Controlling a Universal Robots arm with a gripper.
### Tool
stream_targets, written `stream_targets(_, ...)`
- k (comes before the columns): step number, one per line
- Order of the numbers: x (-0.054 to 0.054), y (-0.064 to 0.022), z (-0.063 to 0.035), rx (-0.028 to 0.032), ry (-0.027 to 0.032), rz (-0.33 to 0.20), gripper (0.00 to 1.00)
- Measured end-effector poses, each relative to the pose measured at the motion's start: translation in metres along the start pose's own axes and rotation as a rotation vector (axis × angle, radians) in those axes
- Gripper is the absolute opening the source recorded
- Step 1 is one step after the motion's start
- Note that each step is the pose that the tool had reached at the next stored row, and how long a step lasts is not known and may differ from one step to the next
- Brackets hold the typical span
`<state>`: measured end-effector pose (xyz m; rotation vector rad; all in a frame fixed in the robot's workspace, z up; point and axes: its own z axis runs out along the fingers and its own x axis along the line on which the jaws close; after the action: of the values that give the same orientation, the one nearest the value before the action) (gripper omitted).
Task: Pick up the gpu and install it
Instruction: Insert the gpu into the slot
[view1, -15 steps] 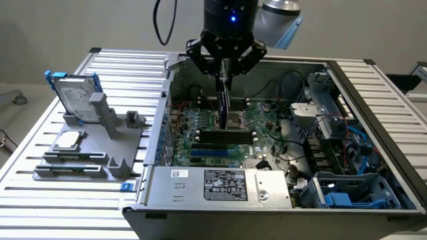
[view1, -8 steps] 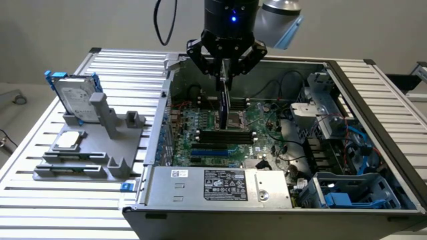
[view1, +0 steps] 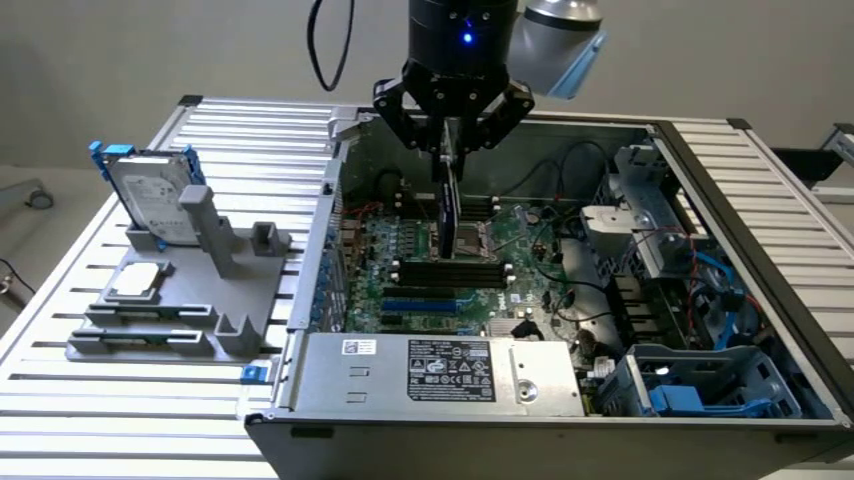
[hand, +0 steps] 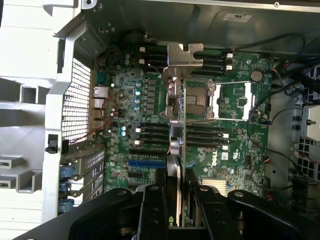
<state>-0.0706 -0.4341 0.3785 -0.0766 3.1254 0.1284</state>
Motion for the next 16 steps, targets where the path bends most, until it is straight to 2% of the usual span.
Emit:
stream_targets(1,0.0000,-0.0005,0.0003,-0.0011,-0.0017,-0.002,0.27)
stream_targets(3,0.0000,-0.0006,0.0003,-0.0023,-0.0097,-0.022,0.27)
stream_targets(5,-0.0001,-0.0007,0.0007,-0.0029,-0.0130,-0.057,0.27)
stream_targets(8,0.0000,-0.0008,0.0015,-0.0039,-0.0145,-0.111,0.27)
stream_targets(16,0.0000,-0.0007,0.0003,-0.0066,-0.0135,-0.257,0.27)
